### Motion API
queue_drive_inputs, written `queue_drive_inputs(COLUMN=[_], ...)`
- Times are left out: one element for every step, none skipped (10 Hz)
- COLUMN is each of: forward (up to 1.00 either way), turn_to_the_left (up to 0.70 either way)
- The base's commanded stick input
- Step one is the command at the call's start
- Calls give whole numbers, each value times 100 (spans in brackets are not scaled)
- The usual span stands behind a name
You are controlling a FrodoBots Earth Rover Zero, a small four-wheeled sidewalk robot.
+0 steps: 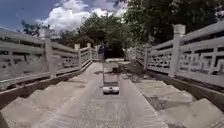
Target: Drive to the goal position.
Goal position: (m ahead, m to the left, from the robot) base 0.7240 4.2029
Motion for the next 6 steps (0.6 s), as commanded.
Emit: queue_drive_inputs(forward=[45, 45, 45, 45, 45, 45], turn_to_the_left=[0, 0, 0, 0, 0, 0])
